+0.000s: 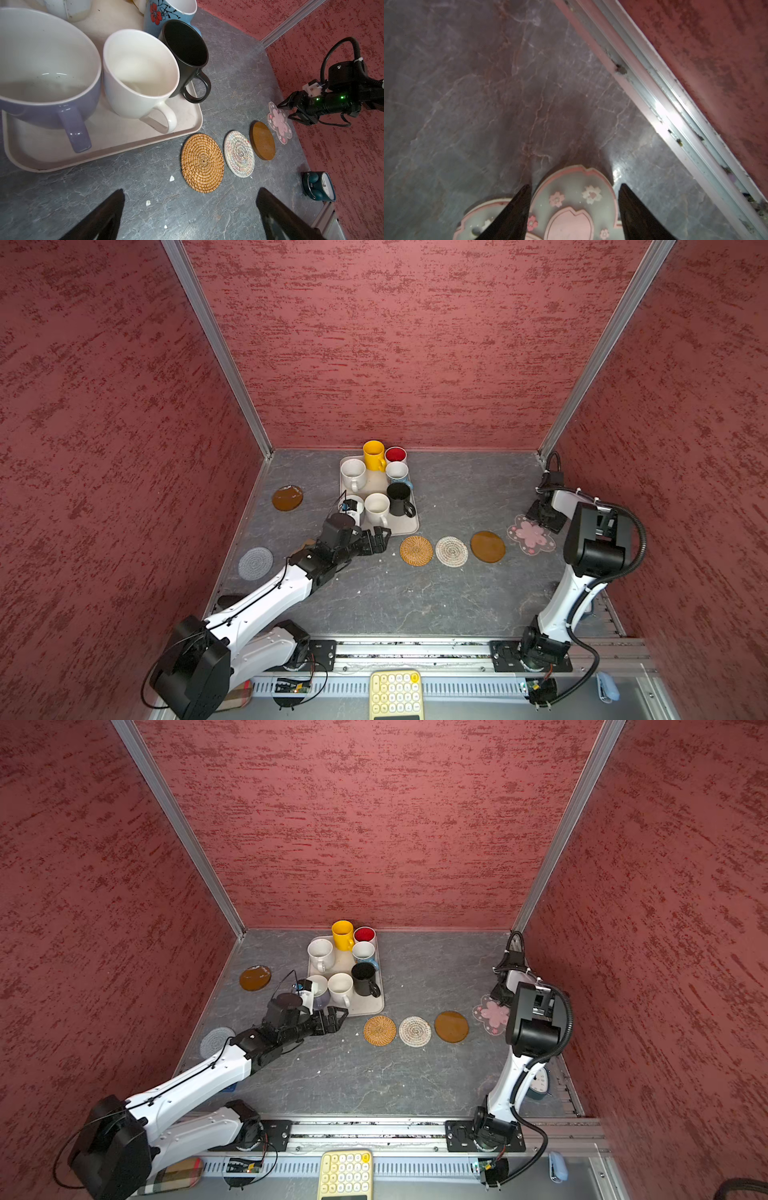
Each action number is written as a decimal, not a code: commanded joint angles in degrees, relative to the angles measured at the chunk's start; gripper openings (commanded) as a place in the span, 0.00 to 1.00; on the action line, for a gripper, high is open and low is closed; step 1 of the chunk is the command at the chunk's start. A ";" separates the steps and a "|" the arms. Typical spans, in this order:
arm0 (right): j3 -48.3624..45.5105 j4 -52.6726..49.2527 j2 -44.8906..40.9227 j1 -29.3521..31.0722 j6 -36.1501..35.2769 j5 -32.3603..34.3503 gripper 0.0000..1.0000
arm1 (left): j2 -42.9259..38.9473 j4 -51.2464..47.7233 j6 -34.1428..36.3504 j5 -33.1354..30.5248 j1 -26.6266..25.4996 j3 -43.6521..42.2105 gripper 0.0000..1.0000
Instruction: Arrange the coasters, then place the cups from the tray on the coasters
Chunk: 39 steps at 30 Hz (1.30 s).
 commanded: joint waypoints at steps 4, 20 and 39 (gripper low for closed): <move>-4.70 -0.59 -2.31 0.19 0.91 -2.44 0.66 | -2.59 0.30 -0.40 0.49 0.21 -2.08 1.00; -8.96 0.30 -6.17 3.12 2.98 -4.59 0.63 | -7.28 -2.24 0.40 0.07 0.67 -3.38 1.00; -8.05 9.71 -16.09 6.01 2.27 -11.06 0.67 | -7.49 -17.71 2.98 -4.41 6.30 7.89 0.99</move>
